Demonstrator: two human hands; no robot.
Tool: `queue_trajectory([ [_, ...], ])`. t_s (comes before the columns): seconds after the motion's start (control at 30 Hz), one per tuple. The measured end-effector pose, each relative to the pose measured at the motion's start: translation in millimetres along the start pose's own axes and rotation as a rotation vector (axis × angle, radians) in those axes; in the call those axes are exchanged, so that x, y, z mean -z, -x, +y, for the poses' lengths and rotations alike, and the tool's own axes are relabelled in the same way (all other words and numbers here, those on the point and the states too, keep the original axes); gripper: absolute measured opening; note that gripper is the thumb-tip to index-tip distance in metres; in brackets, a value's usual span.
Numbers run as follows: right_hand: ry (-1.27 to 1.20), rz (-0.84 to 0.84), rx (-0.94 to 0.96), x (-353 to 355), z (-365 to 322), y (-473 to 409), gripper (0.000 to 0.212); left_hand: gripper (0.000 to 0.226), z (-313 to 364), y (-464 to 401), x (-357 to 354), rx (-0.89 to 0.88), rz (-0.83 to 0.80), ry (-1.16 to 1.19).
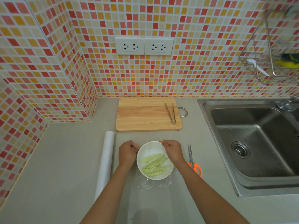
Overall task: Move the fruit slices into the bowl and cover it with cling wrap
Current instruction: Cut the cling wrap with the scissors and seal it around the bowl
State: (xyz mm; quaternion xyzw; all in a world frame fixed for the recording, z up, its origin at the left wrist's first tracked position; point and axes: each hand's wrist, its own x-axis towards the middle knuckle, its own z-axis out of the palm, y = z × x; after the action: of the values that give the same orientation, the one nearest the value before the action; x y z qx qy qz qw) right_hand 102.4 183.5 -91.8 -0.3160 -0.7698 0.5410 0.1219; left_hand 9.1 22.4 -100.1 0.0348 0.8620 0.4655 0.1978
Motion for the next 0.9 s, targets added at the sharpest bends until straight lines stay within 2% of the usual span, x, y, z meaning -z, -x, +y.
queue_trajectory([
  [0.1, -0.008, -0.002, -0.031, -1, 5, -3, 0.047, 0.015, -2, 12, 5, -0.200, 0.216, -0.044],
  [0.13, -0.014, -0.009, -0.054, -1, 8, -3, 0.045, 0.018, 2, 15, 7, -0.264, 0.237, 0.029],
  [0.2, -0.044, -0.015, -0.088, -3, 12, -5, 0.046, 0.029, 13, 26, 6, -0.315, 0.141, 0.243],
  [0.33, -0.110, -0.022, -0.062, -2, 8, -2, 0.043, 0.041, 12, 44, -13, -0.256, -0.040, 0.382],
  [0.47, -0.168, -0.022, -0.104, -5, 13, -2, 0.044, 0.046, 7, 47, -24, -0.162, -0.037, 0.438],
  [0.53, -0.230, -0.017, -0.190, -4, 10, -1, 0.047, 0.048, 8, 44, -23, -0.122, -0.047, 0.460],
  [0.63, -0.289, -0.029, -0.282, -2, 6, -2, 0.056, 0.051, 7, 40, -21, -0.101, -0.111, 0.416],
  [0.73, -0.253, -0.034, -0.275, 0, 1, -2, 0.055, 0.057, 10, 37, -18, -0.130, -0.176, 0.315],
  [0.83, -0.315, -0.004, -0.182, 5, -7, 2, 0.040, 0.054, 17, 39, -13, -0.190, -0.034, 0.341],
  [0.9, -0.327, -0.062, -0.133, 6, -12, 4, 0.036, 0.049, 21, 51, -13, -0.199, 0.077, 0.389],
])
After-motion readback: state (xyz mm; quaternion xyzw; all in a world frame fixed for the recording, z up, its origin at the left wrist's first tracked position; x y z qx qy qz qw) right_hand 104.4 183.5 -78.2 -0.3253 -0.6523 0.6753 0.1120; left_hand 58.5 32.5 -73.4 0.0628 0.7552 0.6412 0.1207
